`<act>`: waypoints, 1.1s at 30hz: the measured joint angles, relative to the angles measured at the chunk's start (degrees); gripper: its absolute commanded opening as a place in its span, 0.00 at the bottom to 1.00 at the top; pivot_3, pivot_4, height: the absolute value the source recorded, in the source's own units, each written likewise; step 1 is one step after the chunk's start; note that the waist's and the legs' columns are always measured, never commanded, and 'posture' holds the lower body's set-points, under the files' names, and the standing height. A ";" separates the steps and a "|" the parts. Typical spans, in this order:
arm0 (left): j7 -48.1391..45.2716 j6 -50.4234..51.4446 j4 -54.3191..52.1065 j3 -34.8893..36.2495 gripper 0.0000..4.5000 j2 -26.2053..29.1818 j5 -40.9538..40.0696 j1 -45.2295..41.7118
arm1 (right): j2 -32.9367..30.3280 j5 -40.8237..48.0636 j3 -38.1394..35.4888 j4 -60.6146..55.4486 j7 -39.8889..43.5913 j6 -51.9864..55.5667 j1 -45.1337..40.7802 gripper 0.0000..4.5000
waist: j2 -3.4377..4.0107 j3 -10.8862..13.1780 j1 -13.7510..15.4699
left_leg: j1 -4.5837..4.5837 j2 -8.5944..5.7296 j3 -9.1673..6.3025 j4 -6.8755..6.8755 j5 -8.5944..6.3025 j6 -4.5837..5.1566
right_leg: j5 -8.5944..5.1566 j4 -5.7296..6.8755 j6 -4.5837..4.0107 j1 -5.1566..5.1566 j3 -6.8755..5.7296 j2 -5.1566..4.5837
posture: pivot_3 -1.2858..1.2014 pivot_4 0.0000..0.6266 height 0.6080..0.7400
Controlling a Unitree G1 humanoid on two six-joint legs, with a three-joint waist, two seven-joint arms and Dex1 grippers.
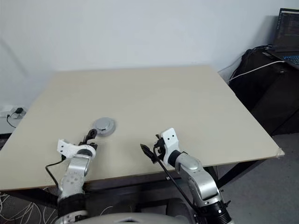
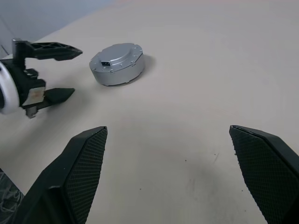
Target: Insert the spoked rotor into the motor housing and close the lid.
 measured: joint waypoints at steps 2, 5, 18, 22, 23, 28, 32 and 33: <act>-1.29 0.20 -3.58 -4.03 1.00 0.48 2.67 4.04 | 0.13 0.05 -0.49 -0.08 -0.15 -0.26 0.44 1.00 | 0.01 0.00 0.10 | -0.01 -0.01 0.00 0.00 -0.01 0.00 | -0.01 -0.03 0.00 0.00 0.00 -0.01 | 0.52 0.00 1.00; -6.31 -1.88 -7.86 -12.82 1.00 1.66 11.54 10.40 | 0.37 -1.32 -1.74 -0.02 -1.67 -3.60 2.76 1.00 | 0.09 0.09 0.36 | -0.08 -0.06 0.00 -0.01 -0.02 0.01 | -0.04 -0.05 -0.02 -0.03 -0.04 -0.08 | 0.52 0.00 1.00; -13.35 -31.32 -5.61 -27.20 1.00 8.54 50.39 17.05 | 4.37 -16.85 -7.81 7.19 -18.94 -29.35 11.99 1.00 | 0.39 0.24 0.37 | -0.34 0.00 -0.02 -0.16 -0.02 -0.01 | -0.11 -0.05 -0.07 -0.35 -0.06 -0.14 | 0.52 0.00 1.00; -12.07 -37.04 -2.93 -27.80 1.00 7.77 55.34 17.67 | 5.17 -19.96 -10.20 8.01 -23.42 -34.97 14.27 1.00 | 0.40 0.25 0.51 | -0.43 0.02 -0.07 -0.16 -0.02 -0.01 | -0.13 -0.04 -0.06 -0.42 -0.12 -0.13 | 0.52 0.00 1.00; -11.71 -38.34 -2.43 -27.84 1.00 7.79 56.39 17.77 | 5.47 -20.08 -10.63 7.98 -23.96 -35.57 15.18 1.00 | 0.42 0.25 0.52 | -0.43 0.03 -0.10 -0.16 -0.02 -0.01 | -0.15 -0.04 -0.07 -0.42 -0.13 -0.14 | 0.52 0.00 1.00; -9.91 -42.13 -0.98 -27.31 1.00 7.08 59.42 18.72 | 7.05 -20.34 -11.34 7.80 -25.38 -36.45 18.73 1.00 | 0.52 0.31 0.42 | -0.46 0.03 -0.10 -0.14 -0.02 0.00 | -0.17 -0.02 -0.05 -0.42 -0.14 -0.19 | 0.52 0.00 1.00; -9.64 -42.95 -0.94 -26.84 1.00 6.57 59.84 18.74 | 8.36 -20.07 -11.71 7.14 -25.62 -36.38 19.25 1.00 | 0.56 0.32 0.34 | -0.46 0.04 -0.11 -0.12 -0.02 0.00 | -0.17 0.00 -0.04 -0.40 -0.17 -0.28 | 0.52 0.00 1.00; -9.67 -42.96 -0.92 -26.81 1.00 6.53 59.84 18.74 | 8.47 -20.05 -11.78 6.99 -25.62 -36.38 19.19 1.00 | 0.56 0.32 0.32 | -0.46 0.04 -0.11 -0.12 -0.03 0.00 | -0.17 0.00 -0.04 -0.40 -0.18 -0.28 | 0.52 0.00 1.00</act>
